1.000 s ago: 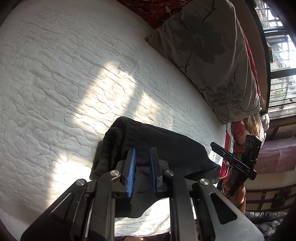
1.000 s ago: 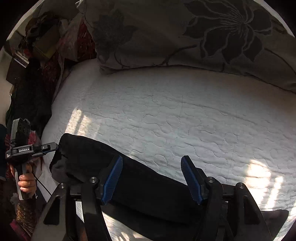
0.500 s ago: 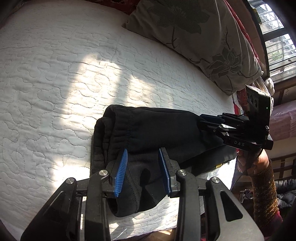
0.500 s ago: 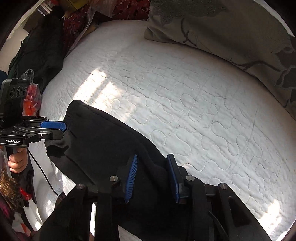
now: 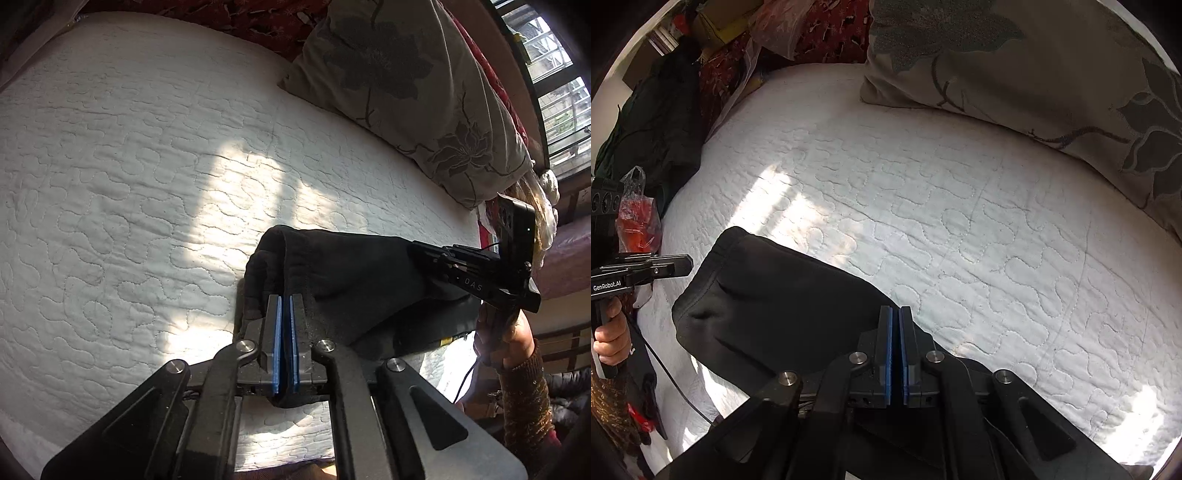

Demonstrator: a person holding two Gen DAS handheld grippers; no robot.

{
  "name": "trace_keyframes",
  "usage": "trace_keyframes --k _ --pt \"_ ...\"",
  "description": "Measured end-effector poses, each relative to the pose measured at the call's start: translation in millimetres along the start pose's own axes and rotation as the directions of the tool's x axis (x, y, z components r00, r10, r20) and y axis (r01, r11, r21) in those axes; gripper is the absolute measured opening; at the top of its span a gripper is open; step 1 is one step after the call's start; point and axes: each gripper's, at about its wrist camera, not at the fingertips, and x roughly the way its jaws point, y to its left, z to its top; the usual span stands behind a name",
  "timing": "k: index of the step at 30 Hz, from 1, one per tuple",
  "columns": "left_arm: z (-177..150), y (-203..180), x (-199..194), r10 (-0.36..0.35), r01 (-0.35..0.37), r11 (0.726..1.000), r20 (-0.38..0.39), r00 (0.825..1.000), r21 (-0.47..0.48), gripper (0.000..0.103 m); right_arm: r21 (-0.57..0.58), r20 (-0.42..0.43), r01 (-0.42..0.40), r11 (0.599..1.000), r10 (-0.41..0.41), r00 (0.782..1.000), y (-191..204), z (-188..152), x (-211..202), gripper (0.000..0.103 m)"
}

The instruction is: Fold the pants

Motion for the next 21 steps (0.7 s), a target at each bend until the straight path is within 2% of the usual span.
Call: trace_keyframes --k 2,5,7,9,12,13,14,15,16,18,20,21 --pt "-3.3 4.5 2.3 -0.001 0.001 1.0 -0.027 1.0 -0.008 0.015 0.004 -0.004 -0.001 1.0 0.001 1.0 -0.2 0.8 0.4 0.003" --pt "-11.5 8.1 7.0 -0.097 0.095 0.995 -0.064 0.993 -0.029 0.027 0.002 -0.004 0.0 1.0 0.0 1.0 -0.1 0.6 -0.5 0.003" --pt "-16.4 6.6 9.8 -0.133 0.131 0.991 -0.077 0.988 -0.033 0.03 0.001 -0.007 -0.002 1.0 0.002 1.0 0.1 0.8 0.1 0.004" --pt "-18.9 5.8 13.8 -0.165 0.162 0.986 -0.094 0.982 -0.045 0.038 0.003 -0.01 -0.001 1.0 0.001 1.0 -0.6 1.2 0.3 0.005" --pt "-21.6 3.5 25.2 -0.231 0.225 0.973 -0.13 0.964 -0.057 0.043 0.003 -0.01 0.002 1.0 -0.002 1.0 -0.5 1.0 0.3 0.005" --pt "-22.0 0.7 27.5 -0.215 0.21 0.976 -0.123 0.969 -0.054 0.043 0.002 -0.01 0.003 1.0 -0.003 1.0 -0.3 0.7 -0.1 0.005" --pt "-21.7 -3.7 27.6 -0.186 0.182 0.982 -0.103 0.977 -0.044 0.037 0.001 -0.01 0.005 1.0 -0.005 1.0 0.0 0.5 -0.1 0.005" --pt "-21.2 -7.4 26.3 -0.161 0.159 0.987 -0.08 0.984 -0.031 0.015 0.0 -0.008 0.007 1.0 -0.007 1.0 0.4 0.4 -0.2 0.005" --pt "-20.0 -11.0 25.9 -0.119 0.118 0.993 -0.06 0.991 -0.021 0.015 -0.002 -0.005 0.012 1.0 -0.012 1.0 0.9 0.1 -0.3 0.004" --pt "-16.4 -18.3 21.0 -0.049 0.049 0.999 -0.018 0.999 -0.004 0.005 -0.007 0.001 0.02 1.0 -0.02 1.0 2.6 -0.9 -0.8 0.003" --pt "-8.9 -23.5 4.5 -0.009 0.008 1.0 0.049 0.999 0.02 0.004 -0.006 0.016 0.026 1.0 -0.025 1.0 4.0 -1.3 -4.7 0.003" --pt "-4.9 -25.4 -7.0 -0.017 0.014 0.999 0.088 0.996 0.033 0.004 0.001 0.029 0.022 1.0 -0.022 0.999 3.6 -1.1 -8.0 0.003"
